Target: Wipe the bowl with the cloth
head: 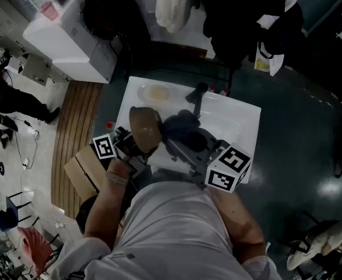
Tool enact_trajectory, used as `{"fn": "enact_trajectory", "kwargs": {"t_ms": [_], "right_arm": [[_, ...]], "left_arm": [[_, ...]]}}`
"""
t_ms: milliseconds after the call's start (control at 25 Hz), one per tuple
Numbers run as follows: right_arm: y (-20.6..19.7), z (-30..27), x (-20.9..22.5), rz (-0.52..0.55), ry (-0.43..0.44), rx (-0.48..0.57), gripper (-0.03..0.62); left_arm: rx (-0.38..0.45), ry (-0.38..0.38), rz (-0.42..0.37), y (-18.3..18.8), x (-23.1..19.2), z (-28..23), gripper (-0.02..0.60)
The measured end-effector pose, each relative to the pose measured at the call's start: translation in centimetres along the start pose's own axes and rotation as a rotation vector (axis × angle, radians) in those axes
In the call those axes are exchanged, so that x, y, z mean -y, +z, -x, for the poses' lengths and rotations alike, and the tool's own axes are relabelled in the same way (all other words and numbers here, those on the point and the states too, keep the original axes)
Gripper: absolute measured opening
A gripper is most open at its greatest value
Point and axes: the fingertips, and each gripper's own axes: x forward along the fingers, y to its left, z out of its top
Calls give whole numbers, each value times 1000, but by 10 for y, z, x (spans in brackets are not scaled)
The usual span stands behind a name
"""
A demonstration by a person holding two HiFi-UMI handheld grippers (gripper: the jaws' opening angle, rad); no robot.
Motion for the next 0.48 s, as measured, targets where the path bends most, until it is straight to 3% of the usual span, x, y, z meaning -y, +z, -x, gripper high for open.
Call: {"fn": "enact_trajectory", "kwargs": {"t_ms": [480], "right_arm": [[31,0,-11,-24,26,88,83]], "left_arm": [[-74,3,-15,-17,-1,-2,20]]}}
